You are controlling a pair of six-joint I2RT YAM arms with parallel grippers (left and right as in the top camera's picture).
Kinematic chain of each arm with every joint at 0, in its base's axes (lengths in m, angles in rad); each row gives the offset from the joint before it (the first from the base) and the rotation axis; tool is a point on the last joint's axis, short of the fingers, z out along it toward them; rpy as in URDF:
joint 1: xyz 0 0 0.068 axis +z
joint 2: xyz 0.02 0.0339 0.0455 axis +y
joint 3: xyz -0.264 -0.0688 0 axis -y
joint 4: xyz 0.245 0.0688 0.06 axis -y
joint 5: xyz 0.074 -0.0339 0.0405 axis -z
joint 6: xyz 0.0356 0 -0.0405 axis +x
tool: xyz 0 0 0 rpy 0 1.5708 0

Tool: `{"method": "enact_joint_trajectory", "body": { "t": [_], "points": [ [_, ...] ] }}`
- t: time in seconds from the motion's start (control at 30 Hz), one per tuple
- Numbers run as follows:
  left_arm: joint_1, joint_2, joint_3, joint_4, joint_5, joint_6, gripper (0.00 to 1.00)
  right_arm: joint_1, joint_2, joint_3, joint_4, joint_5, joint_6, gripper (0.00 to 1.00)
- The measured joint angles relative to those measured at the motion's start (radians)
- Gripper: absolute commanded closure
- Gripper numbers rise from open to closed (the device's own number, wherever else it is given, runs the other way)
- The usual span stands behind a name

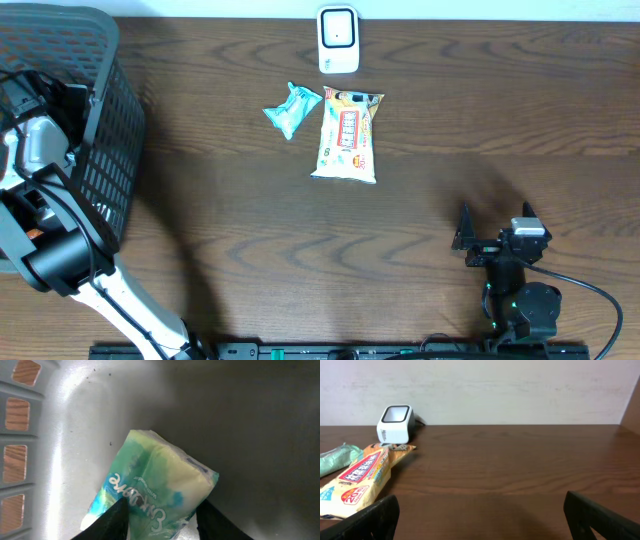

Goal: Scan the item barcode
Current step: 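Reach the left gripper into the basket and grasp the small green tissue pack, then carry the green tissue pack out and place it beside the yellow bag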

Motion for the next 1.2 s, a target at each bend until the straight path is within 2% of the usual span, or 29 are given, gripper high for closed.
{"method": "enact_joint_trajectory", "body": {
  "t": [0.03,0.23,0.37,0.53,0.73,0.83,0.93,1.03,1.2],
  "points": [
    [0.000,0.000,0.002,0.001,-0.006,0.002,0.93,0.000,0.000,0.000,0.000,0.000,0.000,0.01],
    [0.001,0.002,0.011,0.002,-0.019,-0.004,0.93,0.000,0.000,0.000,0.000,0.000,0.000,0.01],
    [0.001,-0.021,0.009,-0.018,-0.020,-0.092,0.93,0.000,0.000,0.000,0.000,0.000,0.000,0.01],
    [0.002,-0.180,-0.004,-0.045,-0.019,-0.278,0.93,0.000,0.000,0.000,0.000,0.000,0.000,0.01],
    [-0.005,-0.617,-0.002,-0.109,0.012,-0.572,0.93,0.000,0.000,0.000,0.000,0.000,0.000,0.01],
    [-0.029,-0.805,-0.001,-0.125,0.119,-0.764,0.93,0.000,0.000,0.000,0.000,0.000,0.002,0.01],
    [-0.097,-0.914,-0.001,-0.122,0.232,-0.943,0.93,0.000,0.000,0.000,0.000,0.000,0.002,0.01],
    [-0.199,-0.953,0.000,-0.138,0.291,-1.028,0.93,0.000,0.000,0.000,0.000,0.000,0.002,0.01],
    [-0.482,-0.910,0.001,-0.244,0.336,-1.045,0.92,0.000,0.000,0.000,0.000,0.000,0.002,0.01]
  ]
}}
